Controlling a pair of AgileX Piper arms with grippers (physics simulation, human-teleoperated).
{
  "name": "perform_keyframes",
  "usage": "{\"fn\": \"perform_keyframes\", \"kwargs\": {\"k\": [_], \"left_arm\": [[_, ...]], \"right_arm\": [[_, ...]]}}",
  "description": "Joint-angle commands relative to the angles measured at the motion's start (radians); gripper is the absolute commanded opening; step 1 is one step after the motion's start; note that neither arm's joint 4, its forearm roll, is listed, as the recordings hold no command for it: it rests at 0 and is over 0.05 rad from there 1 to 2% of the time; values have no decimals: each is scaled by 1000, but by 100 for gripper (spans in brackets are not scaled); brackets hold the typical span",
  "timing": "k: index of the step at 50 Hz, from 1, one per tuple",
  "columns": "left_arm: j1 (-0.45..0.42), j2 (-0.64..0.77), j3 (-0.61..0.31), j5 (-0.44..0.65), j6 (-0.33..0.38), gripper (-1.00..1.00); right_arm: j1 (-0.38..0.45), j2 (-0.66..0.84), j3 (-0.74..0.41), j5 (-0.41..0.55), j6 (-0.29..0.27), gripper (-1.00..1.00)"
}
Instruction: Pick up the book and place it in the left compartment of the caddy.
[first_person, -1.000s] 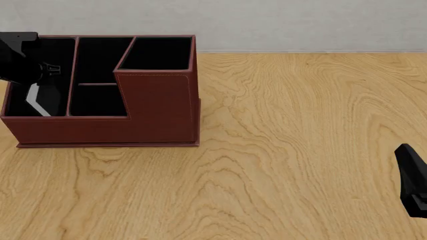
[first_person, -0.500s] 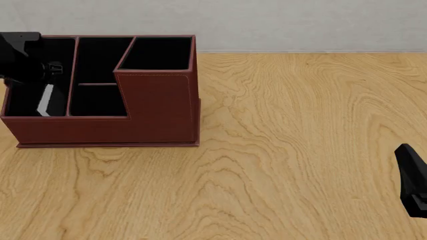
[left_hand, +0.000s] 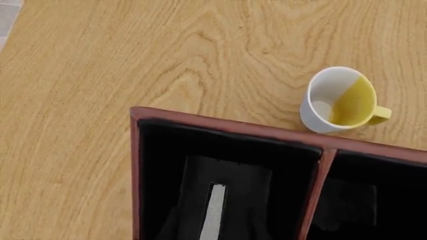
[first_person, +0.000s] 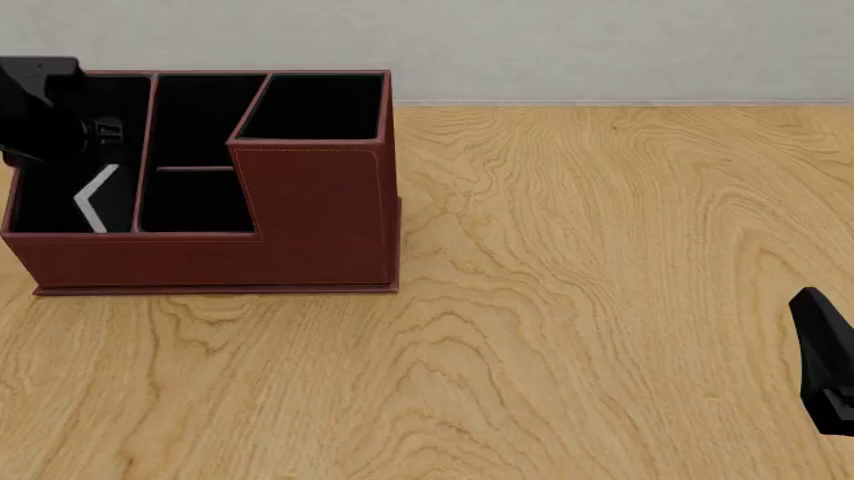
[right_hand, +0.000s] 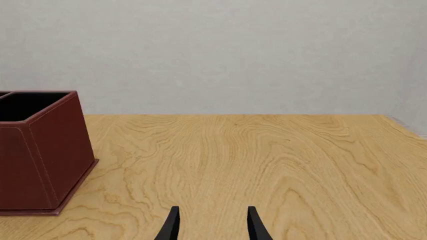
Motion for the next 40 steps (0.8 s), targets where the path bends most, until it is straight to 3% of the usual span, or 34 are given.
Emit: {"fn": "perform_keyframes", "kwargs": {"k": [1, 16, 40], "left_arm": [[-3, -26, 11, 10, -2, 100], [-5, -109, 46, 39, -5, 100], [0, -378, 189, 109, -11, 100]], "right_arm": [[0, -3, 2, 1, 0, 100], [0, -3, 2, 1, 0, 100], [0, -3, 2, 1, 0, 100]]}}
